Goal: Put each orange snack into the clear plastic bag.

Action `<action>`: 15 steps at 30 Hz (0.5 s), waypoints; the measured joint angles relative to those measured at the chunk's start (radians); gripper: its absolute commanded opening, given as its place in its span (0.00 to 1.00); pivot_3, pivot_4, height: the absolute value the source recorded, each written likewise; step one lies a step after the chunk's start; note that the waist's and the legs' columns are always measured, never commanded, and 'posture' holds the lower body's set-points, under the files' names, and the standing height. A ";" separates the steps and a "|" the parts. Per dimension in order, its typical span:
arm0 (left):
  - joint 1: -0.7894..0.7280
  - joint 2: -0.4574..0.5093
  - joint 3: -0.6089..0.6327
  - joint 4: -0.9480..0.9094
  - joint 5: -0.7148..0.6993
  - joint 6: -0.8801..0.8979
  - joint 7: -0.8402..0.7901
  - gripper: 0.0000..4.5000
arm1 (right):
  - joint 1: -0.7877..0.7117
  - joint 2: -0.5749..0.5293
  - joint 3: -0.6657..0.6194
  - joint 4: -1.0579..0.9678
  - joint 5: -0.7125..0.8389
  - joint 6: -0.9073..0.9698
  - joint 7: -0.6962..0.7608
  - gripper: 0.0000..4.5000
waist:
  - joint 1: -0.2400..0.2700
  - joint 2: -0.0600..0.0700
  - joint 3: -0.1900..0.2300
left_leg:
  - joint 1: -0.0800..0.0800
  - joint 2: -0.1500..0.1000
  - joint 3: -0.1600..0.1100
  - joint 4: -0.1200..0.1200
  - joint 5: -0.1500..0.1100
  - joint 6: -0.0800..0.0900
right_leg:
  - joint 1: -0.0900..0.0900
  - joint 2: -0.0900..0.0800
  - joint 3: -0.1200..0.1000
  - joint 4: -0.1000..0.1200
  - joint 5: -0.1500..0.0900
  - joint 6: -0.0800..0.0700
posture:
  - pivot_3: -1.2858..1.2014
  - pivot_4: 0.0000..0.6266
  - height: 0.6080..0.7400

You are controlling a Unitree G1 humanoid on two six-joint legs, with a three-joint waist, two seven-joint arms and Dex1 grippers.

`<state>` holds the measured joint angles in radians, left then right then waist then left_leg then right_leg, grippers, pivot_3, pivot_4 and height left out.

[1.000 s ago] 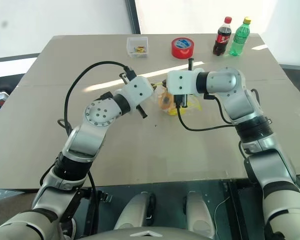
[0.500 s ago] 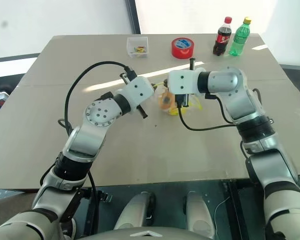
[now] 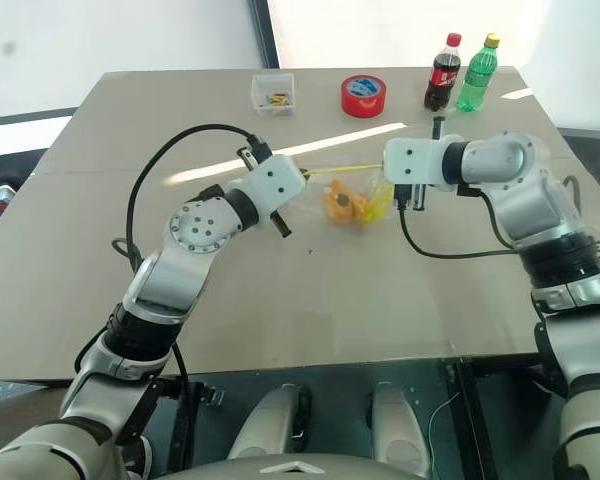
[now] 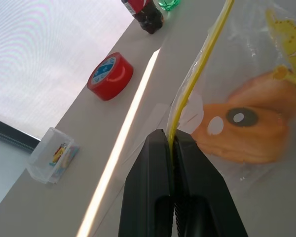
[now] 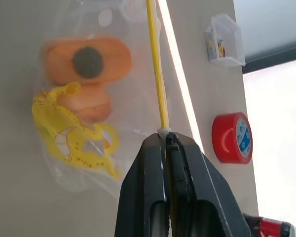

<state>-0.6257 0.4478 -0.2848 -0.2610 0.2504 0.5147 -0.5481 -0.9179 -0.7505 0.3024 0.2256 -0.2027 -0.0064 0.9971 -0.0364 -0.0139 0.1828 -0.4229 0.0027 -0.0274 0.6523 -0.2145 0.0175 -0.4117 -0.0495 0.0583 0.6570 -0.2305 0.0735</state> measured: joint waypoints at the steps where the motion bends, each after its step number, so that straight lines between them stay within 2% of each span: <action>1: 0.000 0.000 0.000 0.001 0.000 0.000 0.000 0.00 | 0.000 -0.004 0.000 0.003 -0.001 0.003 -0.002 0.00 | 0.000 0.000 0.000 | 0.000 0.000 0.000 0.000 0.000 0.000 | 0.000 0.000 0.000 0.000 0.000 0.000 | 0.52 0.24 1.00; 15: 0.002 0.015 0.001 0.065 -0.001 -0.034 0.000 0.00 | 0.020 -0.027 0.000 0.007 -0.024 0.011 -0.013 0.00 | 0.001 0.000 0.000 | 0.000 0.000 0.000 0.000 0.000 0.000 | 0.000 0.000 0.000 0.000 0.000 0.000 | 0.52 0.24 1.00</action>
<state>-0.6234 0.4629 -0.2841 -0.1958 0.2496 0.4803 -0.5477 -0.8982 -0.7775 0.3024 0.2325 -0.2268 0.0044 0.9844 -0.0354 -0.0140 0.1828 -0.4229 0.0027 -0.0272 0.6524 -0.2145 0.0175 -0.4117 -0.0496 0.0583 0.6569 -0.2305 0.0735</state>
